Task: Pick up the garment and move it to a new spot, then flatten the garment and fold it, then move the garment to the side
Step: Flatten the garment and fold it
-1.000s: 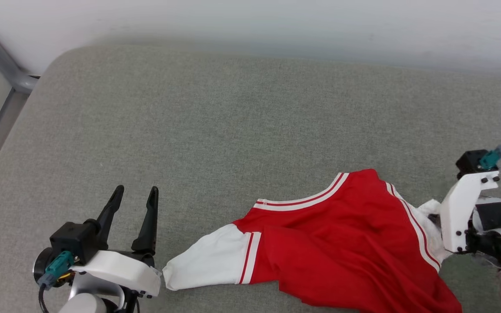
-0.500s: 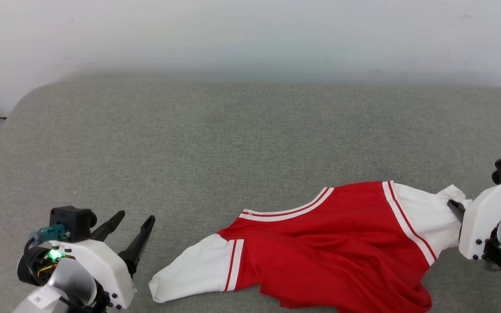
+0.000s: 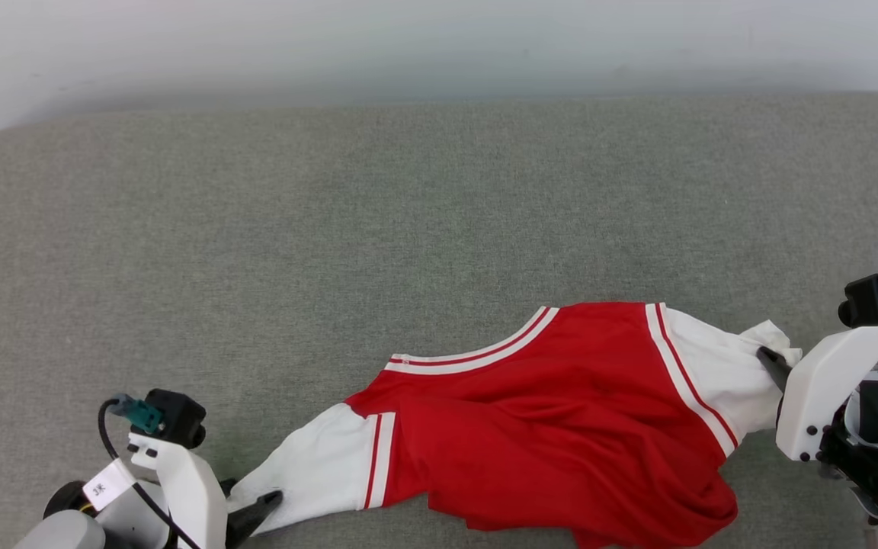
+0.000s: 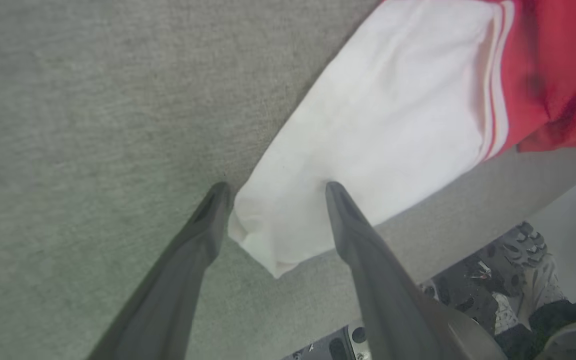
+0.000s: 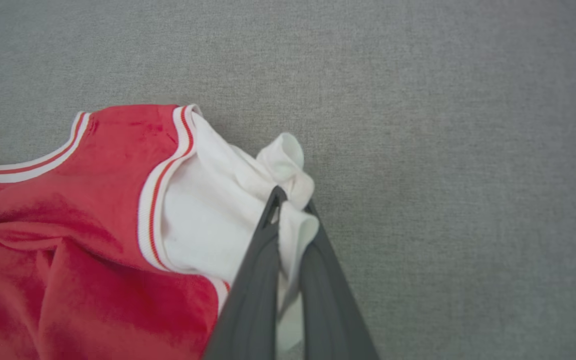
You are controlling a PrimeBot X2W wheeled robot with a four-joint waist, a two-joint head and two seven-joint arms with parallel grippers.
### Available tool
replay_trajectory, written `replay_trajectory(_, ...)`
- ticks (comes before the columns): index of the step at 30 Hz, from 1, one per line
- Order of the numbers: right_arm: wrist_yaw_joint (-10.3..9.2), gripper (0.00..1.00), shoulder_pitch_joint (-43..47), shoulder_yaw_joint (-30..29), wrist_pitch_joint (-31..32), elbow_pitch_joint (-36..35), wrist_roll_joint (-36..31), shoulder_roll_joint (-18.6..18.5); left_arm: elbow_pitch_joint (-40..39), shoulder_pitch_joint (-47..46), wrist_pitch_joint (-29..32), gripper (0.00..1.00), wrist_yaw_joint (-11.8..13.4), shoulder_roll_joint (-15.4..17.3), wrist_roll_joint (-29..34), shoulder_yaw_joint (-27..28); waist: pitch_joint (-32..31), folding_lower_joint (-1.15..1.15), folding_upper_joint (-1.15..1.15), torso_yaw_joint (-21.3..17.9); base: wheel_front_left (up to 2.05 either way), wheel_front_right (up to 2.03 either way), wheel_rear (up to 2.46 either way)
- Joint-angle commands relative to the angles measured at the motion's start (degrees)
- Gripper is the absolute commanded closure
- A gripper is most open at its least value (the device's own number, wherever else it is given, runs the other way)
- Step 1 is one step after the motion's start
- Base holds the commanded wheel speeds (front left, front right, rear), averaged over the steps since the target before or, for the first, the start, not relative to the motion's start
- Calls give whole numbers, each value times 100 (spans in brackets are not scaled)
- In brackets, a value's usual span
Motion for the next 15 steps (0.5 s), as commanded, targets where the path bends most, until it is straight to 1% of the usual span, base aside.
replay_trajectory(1,-2,100,-65,-11,-38,-25,-44,31,51,33,142,0,11,11,-43,-71,62,0,0,-29,0,0,0)
replay_trajectory(3,-2,100,-78,-20,-36,2,-41,74,172,72,418,0,35,29,-27,-236,98,0,0,-35,0,0,0)
replay_trajectory(5,-2,100,-105,-11,-72,16,-57,97,314,131,627,1,32,-33,-55,-403,125,0,0,-36,0,0,0)
replay_trajectory(7,-2,100,-107,-1,-83,29,-64,111,461,146,753,51,10,-96,12,-550,136,0,0,-34,0,0,0)
replay_trajectory(8,-3,100,-92,6,-80,47,-51,116,515,149,775,80,-17,-158,-2,-601,135,0,0,-27,0,0,0)
replay_trajectory(9,-2,100,-87,9,-92,57,-35,122,557,108,691,100,-40,-218,39,-613,135,0,0,-20,0,0,0)
replay_trajectory(11,-2,100,-91,8,-116,63,-30,121,605,67,656,100,-51,-260,68,-636,131,0,0,-11,0,0,0)
replay_trajectory(13,-3,100,-109,-13,-188,79,-42,80,668,-176,333,100,-86,-321,252,-561,89,0,0,39,0,0,0)
replay_trajectory(14,-3,100,-109,-13,-188,79,-42,80,668,-176,333,100,-86,-321,252,-561,89,0,0,39,0,0,0)
replay_trajectory(15,-2,100,-123,-9,-220,95,-60,66,687,-261,197,100,-62,-311,365,-524,63,0,0,49,0,0,0)
